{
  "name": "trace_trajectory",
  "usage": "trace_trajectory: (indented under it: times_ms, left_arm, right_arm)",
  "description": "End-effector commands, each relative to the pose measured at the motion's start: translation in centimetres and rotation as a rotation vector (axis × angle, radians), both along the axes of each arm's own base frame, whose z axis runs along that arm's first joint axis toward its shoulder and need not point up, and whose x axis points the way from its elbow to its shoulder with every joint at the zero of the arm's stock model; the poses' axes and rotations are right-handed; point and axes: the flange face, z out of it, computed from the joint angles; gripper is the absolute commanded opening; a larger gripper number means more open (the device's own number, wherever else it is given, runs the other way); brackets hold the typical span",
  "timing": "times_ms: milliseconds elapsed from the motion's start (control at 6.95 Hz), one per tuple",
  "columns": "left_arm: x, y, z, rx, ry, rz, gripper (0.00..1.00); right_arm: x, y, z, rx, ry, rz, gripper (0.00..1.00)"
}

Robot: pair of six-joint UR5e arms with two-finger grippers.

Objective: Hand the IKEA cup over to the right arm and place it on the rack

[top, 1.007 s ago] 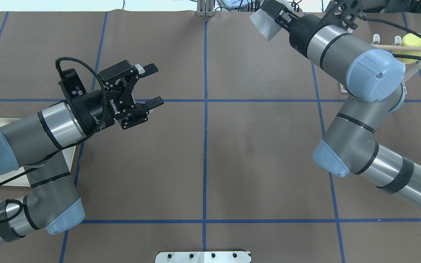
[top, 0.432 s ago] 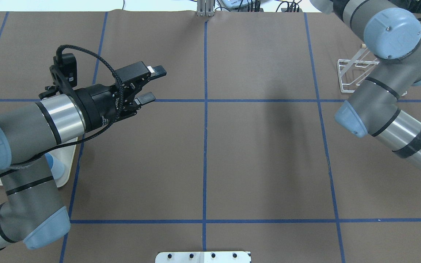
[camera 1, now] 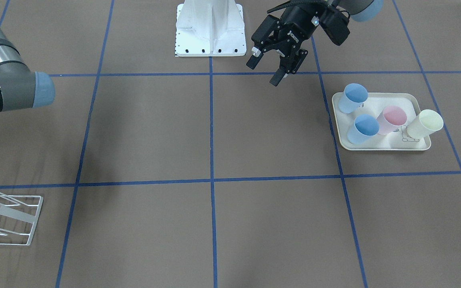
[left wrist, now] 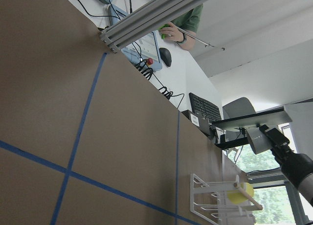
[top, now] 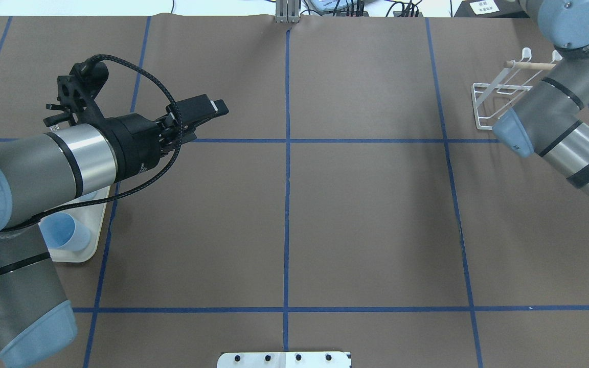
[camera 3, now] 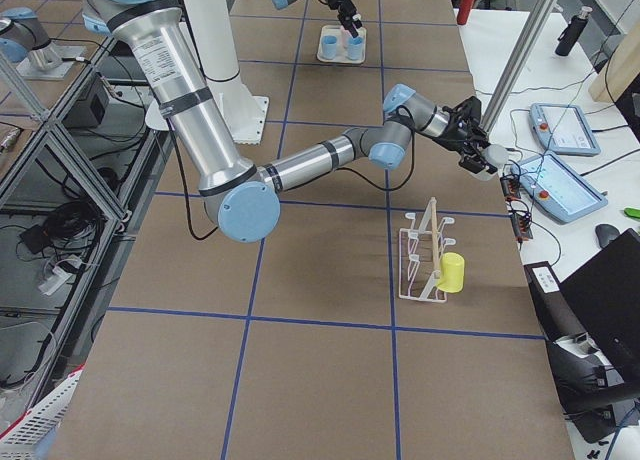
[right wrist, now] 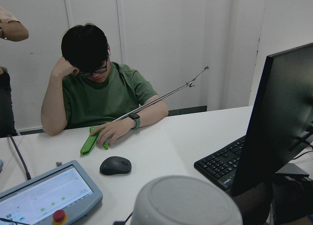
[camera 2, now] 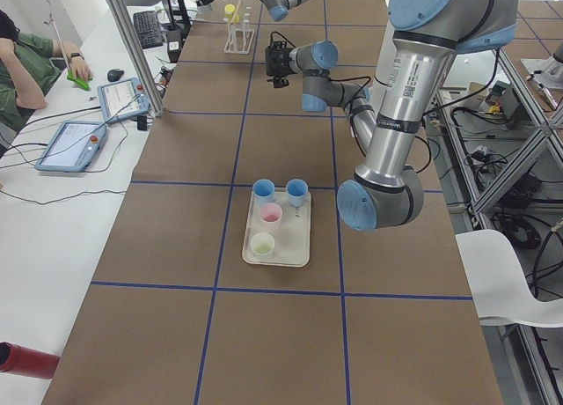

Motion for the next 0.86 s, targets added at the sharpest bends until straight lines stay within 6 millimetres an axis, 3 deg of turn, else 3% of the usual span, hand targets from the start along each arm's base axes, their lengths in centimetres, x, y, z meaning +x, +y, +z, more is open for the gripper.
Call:
trace_trajectory:
  times_ms: [0, 432, 719]
  left_arm:
    - [-0.6, -0.1, 1.5, -0.021, -0.068, -0.007, 1.0]
    - [-4.2, 1.1, 0.7, -0.005, -0.368, 0.008, 1.0]
    - [-5.4, 1.0, 1.1, -0.009, -0.466, 0.033, 1.0]
  right_arm:
    - [2.1, -1.3, 3.5, -0.047, 0.11, -0.015, 0.0]
    - [2.3, 0.1, 7.0, -0.031, 0.139, -0.043, 0.0]
    - [2.3, 1.6, 9.5, -0.025, 0.179, -0.078, 0.0]
